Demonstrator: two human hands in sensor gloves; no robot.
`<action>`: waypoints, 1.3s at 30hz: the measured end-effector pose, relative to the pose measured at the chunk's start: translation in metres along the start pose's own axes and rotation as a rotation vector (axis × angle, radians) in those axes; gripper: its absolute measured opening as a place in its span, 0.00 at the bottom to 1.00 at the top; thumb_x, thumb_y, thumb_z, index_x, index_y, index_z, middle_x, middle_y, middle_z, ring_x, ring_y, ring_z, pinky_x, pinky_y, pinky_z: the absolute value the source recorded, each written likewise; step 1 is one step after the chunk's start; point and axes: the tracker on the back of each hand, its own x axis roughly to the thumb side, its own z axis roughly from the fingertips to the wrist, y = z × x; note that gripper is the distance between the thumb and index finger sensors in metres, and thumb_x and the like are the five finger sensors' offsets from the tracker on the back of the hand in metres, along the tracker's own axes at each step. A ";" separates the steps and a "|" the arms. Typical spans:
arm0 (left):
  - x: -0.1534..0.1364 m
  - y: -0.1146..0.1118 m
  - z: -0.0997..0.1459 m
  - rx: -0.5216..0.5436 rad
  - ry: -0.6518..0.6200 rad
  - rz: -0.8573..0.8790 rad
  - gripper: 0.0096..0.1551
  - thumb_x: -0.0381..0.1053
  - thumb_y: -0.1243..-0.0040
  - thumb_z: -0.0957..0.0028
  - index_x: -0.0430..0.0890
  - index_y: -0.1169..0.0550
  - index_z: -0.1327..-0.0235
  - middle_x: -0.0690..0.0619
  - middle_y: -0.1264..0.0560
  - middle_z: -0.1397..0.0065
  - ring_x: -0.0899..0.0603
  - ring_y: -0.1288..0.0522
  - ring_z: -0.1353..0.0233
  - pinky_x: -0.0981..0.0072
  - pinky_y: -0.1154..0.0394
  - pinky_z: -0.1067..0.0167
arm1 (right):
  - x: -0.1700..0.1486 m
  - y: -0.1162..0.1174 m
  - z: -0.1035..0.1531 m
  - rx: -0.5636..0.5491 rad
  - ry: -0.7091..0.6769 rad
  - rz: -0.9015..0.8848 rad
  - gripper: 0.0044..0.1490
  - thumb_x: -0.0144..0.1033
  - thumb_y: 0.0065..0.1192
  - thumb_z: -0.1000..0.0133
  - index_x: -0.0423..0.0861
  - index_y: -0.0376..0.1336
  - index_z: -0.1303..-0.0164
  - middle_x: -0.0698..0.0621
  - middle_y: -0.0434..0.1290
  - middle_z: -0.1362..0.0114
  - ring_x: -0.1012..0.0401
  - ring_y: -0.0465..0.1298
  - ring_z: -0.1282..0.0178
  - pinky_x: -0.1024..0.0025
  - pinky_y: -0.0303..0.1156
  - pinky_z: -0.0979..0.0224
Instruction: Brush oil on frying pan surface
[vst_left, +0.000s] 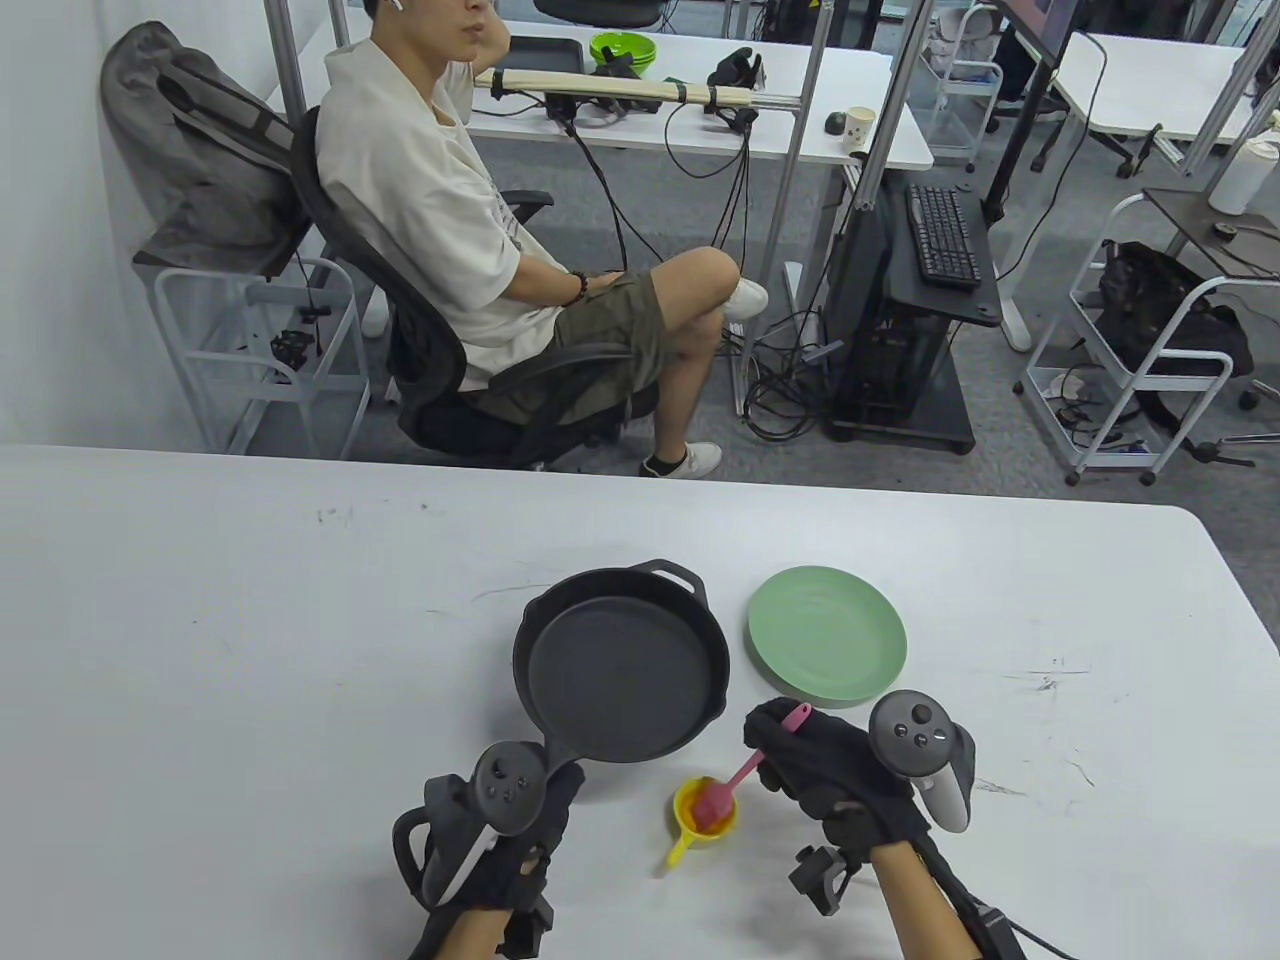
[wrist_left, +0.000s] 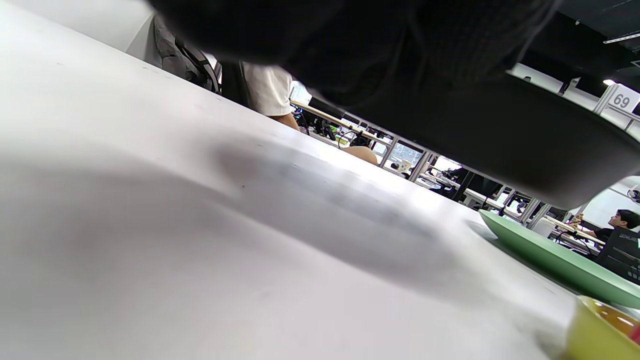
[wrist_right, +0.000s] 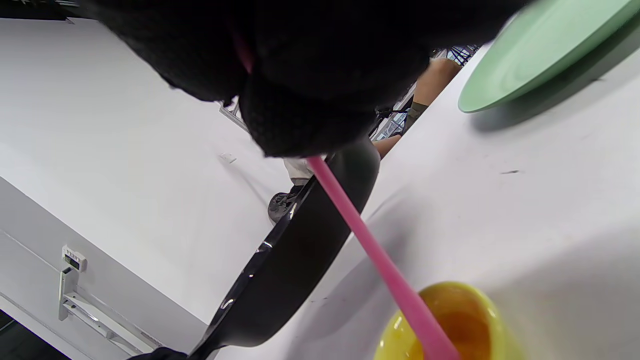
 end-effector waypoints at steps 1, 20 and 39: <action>0.000 0.000 0.000 0.001 0.001 0.000 0.34 0.66 0.37 0.43 0.37 0.19 0.44 0.54 0.16 0.66 0.50 0.18 0.76 0.60 0.21 0.75 | 0.002 -0.002 0.000 -0.004 -0.007 -0.001 0.24 0.53 0.61 0.35 0.46 0.70 0.39 0.45 0.83 0.59 0.63 0.79 0.70 0.74 0.78 0.69; 0.001 0.000 0.000 -0.002 -0.002 -0.001 0.34 0.66 0.37 0.43 0.37 0.19 0.44 0.54 0.16 0.66 0.50 0.18 0.76 0.60 0.21 0.75 | 0.045 0.017 0.005 0.256 -0.225 0.190 0.24 0.52 0.62 0.36 0.49 0.70 0.37 0.42 0.82 0.55 0.60 0.80 0.65 0.71 0.78 0.64; 0.001 0.000 0.001 -0.004 -0.002 -0.003 0.34 0.66 0.37 0.43 0.37 0.19 0.44 0.54 0.15 0.66 0.50 0.18 0.76 0.60 0.21 0.75 | 0.043 0.017 0.005 0.243 -0.211 0.140 0.25 0.52 0.62 0.36 0.48 0.70 0.37 0.42 0.83 0.55 0.60 0.80 0.66 0.71 0.78 0.64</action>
